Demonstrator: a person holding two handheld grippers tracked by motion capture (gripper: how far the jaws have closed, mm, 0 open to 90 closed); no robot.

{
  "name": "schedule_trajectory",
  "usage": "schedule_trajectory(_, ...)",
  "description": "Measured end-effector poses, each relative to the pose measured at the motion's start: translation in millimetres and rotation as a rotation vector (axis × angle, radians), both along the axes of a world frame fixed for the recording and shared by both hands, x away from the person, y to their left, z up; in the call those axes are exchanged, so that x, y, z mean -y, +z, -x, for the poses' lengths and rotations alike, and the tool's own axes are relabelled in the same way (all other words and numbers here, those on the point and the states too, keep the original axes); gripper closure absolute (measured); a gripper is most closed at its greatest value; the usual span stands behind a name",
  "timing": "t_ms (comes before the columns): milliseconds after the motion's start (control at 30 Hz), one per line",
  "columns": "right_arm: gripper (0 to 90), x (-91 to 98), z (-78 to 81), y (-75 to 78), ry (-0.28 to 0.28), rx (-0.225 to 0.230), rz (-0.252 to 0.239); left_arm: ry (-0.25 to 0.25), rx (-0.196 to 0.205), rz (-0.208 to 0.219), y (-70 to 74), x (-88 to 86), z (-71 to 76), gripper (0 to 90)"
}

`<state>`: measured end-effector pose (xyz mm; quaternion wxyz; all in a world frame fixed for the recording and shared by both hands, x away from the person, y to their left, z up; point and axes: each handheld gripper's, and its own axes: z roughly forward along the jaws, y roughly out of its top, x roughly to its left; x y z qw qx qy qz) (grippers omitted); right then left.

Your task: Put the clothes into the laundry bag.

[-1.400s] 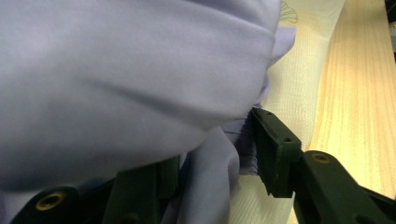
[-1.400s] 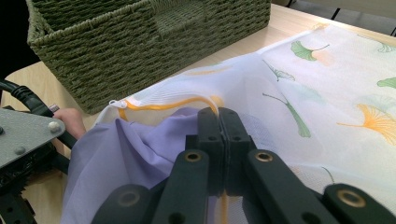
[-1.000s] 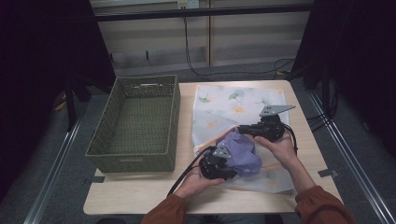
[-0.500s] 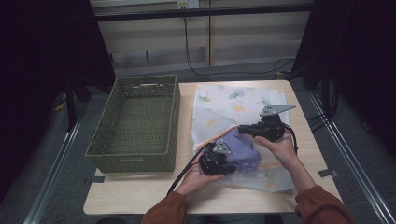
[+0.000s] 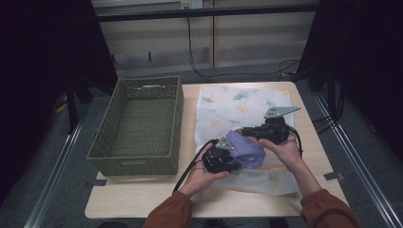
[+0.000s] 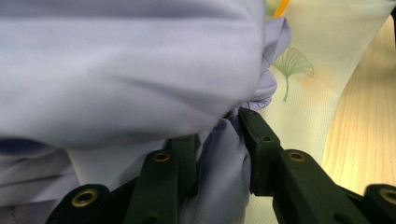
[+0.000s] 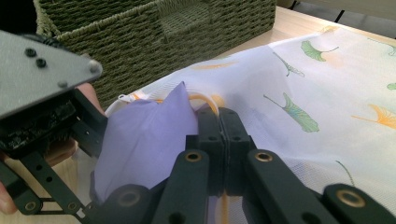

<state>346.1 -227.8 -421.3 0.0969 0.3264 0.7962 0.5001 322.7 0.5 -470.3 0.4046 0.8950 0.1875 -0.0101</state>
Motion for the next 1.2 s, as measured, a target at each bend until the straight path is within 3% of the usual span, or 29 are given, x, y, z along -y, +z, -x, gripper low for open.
schedule_trajectory(67,89.8,0.4,0.1,0.3,0.0,0.001,0.001,0.009,0.0,-0.007,3.0,0.2,-1.9,69.8)
schedule_trajectory(233,89.8,0.9,0.1,0.9,0.002,0.004,0.001,0.05,-0.026,0.049,2.8,-0.4,-8.7,69.7)
schedule_trajectory(500,89.8,0.2,0.3,1.0,0.005,0.003,0.001,0.058,-0.009,0.046,10.3,3.2,-14.8,69.6)
schedule_trajectory(667,89.8,0.6,0.5,1.7,0.013,0.001,-0.003,0.068,-0.014,0.037,12.3,2.0,-20.9,69.2)
schedule_trajectory(800,89.8,-0.4,0.7,1.8,0.017,0.001,-0.001,0.091,-0.022,0.063,12.3,2.2,-25.9,69.2)
schedule_trajectory(867,89.8,-0.2,0.7,2.1,0.018,0.002,-0.002,0.09,-0.017,0.038,15.1,2.1,-27.5,69.2)
schedule_trajectory(967,89.8,0.1,0.7,2.2,0.018,0.004,-0.001,0.097,-0.016,0.058,16.2,3.3,-28.9,69.1)
schedule_trajectory(1033,89.8,0.1,0.8,2.4,0.018,0.005,-0.003,0.097,-0.01,0.043,18.0,3.1,-30.1,69.1)
schedule_trajectory(1200,89.8,-0.5,1.4,3.5,0.018,0.009,-0.006,0.106,-0.02,0.055,18.1,2.9,-32.1,68.9)
